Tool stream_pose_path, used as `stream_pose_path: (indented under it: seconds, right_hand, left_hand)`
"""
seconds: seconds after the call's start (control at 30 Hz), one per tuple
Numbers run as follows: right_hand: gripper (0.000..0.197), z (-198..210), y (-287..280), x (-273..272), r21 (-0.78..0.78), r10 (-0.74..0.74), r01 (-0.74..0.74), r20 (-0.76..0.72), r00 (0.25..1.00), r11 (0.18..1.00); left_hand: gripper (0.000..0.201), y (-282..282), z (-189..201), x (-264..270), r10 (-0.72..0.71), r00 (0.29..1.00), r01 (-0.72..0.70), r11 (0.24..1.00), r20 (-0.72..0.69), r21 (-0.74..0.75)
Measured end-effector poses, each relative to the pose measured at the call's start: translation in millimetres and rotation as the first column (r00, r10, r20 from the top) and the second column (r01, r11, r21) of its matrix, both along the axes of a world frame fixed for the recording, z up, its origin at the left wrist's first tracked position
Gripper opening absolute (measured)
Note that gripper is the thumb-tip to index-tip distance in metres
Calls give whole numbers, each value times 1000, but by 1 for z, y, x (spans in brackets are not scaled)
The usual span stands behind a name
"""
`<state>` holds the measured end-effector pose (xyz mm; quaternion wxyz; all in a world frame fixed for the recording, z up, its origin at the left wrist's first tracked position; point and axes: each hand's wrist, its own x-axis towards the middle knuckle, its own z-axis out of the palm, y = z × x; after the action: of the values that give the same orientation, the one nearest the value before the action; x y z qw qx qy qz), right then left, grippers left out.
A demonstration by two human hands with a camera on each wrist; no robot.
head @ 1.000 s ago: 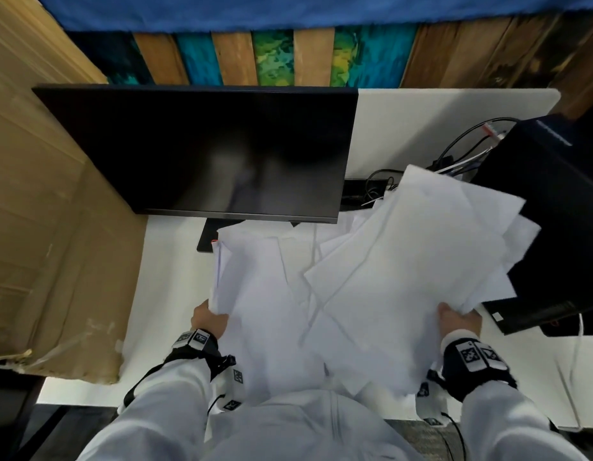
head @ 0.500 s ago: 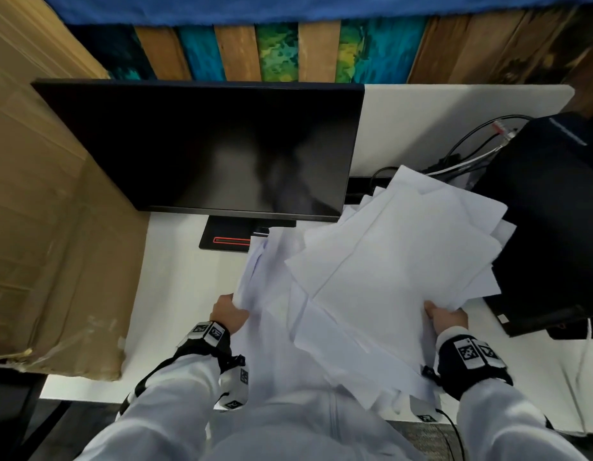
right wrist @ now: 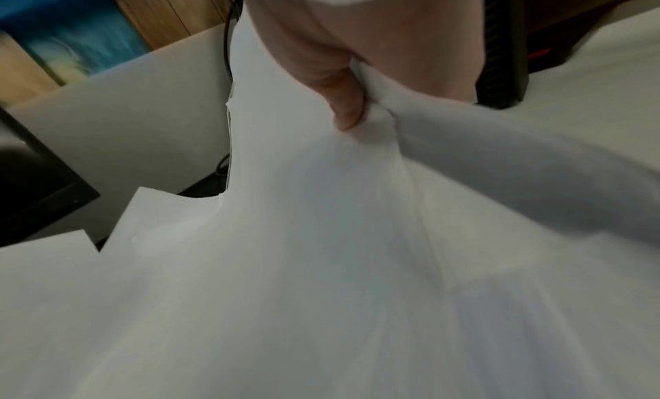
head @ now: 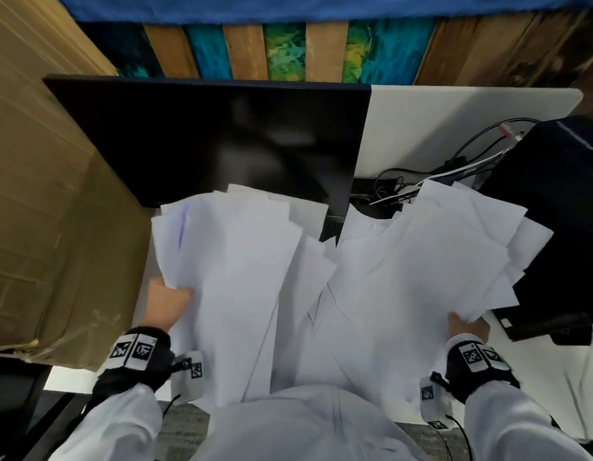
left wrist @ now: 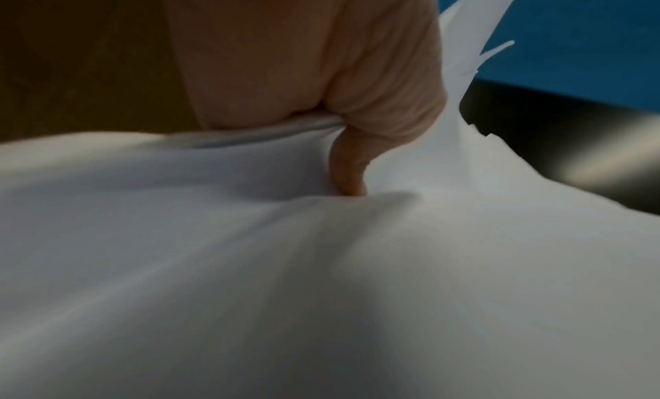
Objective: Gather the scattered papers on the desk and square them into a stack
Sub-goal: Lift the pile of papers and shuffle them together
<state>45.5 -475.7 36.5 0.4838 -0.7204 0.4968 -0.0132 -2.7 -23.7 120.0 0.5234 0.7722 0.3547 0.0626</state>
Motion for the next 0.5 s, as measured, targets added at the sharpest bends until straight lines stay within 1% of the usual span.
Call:
stream_pose_path:
  seconds: [0.03, 0.07, 0.13, 0.2, 0.3, 0.37, 0.4, 0.43, 0.5]
  right_hand:
    - [39, -16, -6, 2, 0, 7, -7, -5, 1000, 1000]
    - [40, -17, -3, 1, 14, 14, -14, -17, 1000, 1000]
    - [44, -2, 12, 0, 69, 37, -35, -28, 999, 997]
    - [44, 6, 22, 0, 114, 97, -87, -82, 992, 990]
    - [46, 10, 30, -1, 148, 203, -185, -116, 972, 972]
    - [47, 6, 36, -4, 168, 286, -265, -120, 951, 950]
    - [49, 5, 40, -5, 209, 315, -286, -123, 941, 935]
    - [50, 4, 44, -7, 237, 370, -336, -119, 921, 912]
    - [51, 9, 50, -10, 240, 430, -396, -112, 896, 887]
  left_hand:
    - [22, 2, 8, -1, -5, 998, 4, 1000, 58, 7]
    - [27, 4, 16, -1, -13, 995, 11, 1000, 99, 21]
    - [34, 9, 26, 2, -44, 987, 40, 999, 155, 26]
    - [37, 11, 32, 8, -34, 981, 50, 996, 192, -75]
    - [43, 7, 33, 20, 52, 973, 2, 972, 224, -234]
    - [47, -3, 30, 30, 33, 979, 22, 964, 202, -265]
    - [49, -11, 28, 35, 2, 985, 43, 965, 172, -258]
    - [50, -19, 22, 40, -26, 992, 57, 966, 126, -251]
    - [53, -37, 9, 46, -80, 997, 82, 961, 22, -263]
